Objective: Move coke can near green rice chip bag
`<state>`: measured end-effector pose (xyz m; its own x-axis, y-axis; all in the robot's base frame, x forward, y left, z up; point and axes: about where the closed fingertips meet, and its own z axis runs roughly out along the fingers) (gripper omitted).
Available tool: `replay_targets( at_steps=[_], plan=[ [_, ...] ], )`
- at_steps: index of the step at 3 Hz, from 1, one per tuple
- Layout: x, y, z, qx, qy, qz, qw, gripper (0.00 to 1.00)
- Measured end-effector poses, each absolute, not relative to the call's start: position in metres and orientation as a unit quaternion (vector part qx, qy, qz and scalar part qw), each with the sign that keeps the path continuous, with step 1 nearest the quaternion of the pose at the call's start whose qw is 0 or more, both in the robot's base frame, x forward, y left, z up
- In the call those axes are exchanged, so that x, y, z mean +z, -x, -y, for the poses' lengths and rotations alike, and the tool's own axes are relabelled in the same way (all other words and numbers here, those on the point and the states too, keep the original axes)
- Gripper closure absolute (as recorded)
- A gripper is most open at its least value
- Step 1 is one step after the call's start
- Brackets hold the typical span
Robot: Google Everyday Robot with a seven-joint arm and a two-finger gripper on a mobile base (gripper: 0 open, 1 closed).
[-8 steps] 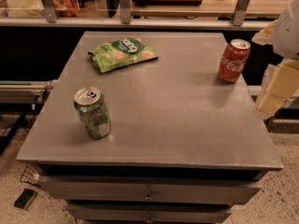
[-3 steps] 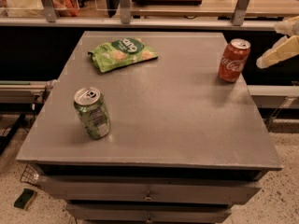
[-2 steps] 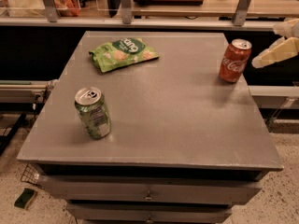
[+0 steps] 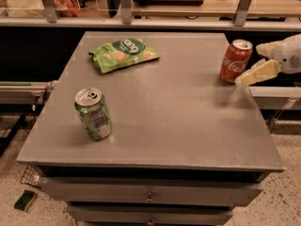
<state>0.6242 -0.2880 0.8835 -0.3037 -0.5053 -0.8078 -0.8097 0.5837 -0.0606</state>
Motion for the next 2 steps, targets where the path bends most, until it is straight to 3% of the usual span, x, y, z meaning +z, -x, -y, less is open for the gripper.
replay_targets(
  at_steps=[1,2],
  plan=[
    [0.87,-0.63,0.268,0.201,0.418,-0.778,0.425,0.0],
    [0.872,-0.645,0.254,0.221,0.402,-0.768,0.448,0.22]
  ],
)
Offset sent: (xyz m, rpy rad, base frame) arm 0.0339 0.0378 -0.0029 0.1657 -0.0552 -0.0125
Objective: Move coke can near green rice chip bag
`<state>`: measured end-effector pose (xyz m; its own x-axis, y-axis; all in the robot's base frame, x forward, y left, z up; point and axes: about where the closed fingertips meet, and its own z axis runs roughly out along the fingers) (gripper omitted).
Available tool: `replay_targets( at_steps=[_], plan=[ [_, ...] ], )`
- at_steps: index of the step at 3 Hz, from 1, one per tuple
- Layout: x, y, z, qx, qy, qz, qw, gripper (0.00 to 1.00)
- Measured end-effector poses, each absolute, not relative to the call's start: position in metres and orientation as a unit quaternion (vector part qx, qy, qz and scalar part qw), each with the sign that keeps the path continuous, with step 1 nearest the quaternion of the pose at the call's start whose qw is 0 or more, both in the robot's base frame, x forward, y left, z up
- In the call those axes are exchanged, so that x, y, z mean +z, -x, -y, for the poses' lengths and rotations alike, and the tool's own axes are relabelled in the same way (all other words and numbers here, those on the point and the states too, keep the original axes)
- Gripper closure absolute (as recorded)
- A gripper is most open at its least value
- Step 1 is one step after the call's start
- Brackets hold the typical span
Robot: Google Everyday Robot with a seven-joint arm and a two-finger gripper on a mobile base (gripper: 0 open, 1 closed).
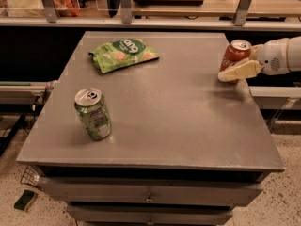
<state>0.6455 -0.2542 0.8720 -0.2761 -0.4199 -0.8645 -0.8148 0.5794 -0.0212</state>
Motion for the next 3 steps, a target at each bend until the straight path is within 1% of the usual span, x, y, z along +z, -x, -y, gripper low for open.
replay_targets(
  at_steps=[2,3],
  plan=[
    [0.883,-0.654,0.251,0.241,0.377,-0.772,0.451,0.69],
    [0.928,-0.643,0.245,0.242,0.374,-0.757,0.478,0.98]
  ],
)
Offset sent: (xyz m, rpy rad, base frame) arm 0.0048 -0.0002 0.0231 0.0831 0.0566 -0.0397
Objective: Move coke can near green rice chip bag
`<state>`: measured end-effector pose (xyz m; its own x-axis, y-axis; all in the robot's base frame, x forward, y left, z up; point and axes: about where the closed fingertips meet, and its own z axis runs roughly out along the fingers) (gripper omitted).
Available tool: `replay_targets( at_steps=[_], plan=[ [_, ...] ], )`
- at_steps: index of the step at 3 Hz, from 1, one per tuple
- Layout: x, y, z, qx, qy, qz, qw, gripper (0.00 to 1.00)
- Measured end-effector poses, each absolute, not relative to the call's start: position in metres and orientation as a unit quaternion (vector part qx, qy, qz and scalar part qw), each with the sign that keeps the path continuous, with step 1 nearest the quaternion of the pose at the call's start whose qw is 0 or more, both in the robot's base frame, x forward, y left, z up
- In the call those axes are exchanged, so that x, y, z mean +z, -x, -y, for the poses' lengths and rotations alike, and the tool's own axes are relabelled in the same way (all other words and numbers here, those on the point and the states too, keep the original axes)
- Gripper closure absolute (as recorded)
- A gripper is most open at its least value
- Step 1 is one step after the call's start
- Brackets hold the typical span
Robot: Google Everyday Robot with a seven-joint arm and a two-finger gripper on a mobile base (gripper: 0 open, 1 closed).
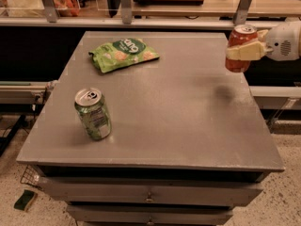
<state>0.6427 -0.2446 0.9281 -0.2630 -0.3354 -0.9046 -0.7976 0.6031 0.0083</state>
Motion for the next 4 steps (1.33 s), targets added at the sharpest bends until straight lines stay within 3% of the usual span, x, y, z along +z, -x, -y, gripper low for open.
replay_targets(
  at_steps=[1,2,3,4],
  plan=[
    [0.927,-0.643,0.243,0.242,0.375,-0.757,0.477,1.0],
    [0.923,-0.643,0.206,0.269,0.374,-0.745,0.483,1.0],
    [0.927,-0.654,0.115,0.31,0.376,-0.718,0.497,1.0],
    [0.935,-0.671,0.071,0.309,0.379,-0.701,0.519,1.0]
  ],
)
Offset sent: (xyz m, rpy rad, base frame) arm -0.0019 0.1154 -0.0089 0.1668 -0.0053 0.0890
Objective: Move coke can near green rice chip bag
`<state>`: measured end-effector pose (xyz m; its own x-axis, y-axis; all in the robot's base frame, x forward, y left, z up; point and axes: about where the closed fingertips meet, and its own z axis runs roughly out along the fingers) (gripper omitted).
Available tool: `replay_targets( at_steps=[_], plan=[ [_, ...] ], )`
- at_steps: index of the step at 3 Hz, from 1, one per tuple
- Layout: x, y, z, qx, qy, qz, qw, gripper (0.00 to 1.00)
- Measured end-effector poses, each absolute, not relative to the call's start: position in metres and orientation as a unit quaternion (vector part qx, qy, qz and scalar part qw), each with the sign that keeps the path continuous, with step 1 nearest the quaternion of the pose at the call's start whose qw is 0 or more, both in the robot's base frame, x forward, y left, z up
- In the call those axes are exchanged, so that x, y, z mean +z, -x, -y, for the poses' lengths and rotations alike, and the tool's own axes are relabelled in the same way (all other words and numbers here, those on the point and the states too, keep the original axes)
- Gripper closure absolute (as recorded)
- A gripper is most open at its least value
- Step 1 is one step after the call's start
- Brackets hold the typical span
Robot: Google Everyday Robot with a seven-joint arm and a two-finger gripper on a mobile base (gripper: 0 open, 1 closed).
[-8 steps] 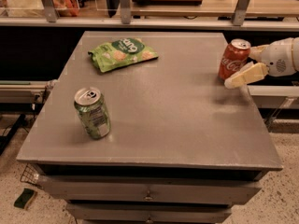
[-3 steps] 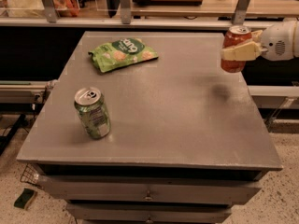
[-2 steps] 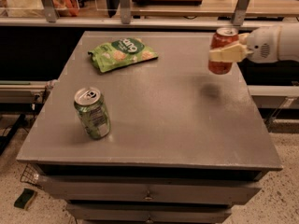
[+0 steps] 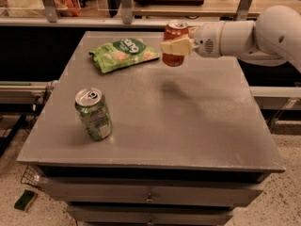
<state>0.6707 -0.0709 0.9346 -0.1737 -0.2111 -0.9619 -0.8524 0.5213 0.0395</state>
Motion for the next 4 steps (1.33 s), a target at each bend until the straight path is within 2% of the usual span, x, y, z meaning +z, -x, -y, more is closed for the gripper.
replay_targets(
  at_steps=[1,3,4],
  plan=[
    [0.926,-0.691,0.04,0.296,0.385,-0.688,0.539,1.0],
    [0.899,-0.728,0.021,0.267,0.389,-0.682,0.56,1.0],
    [0.885,-0.737,0.025,0.25,0.387,-0.691,0.557,0.78]
  ],
)
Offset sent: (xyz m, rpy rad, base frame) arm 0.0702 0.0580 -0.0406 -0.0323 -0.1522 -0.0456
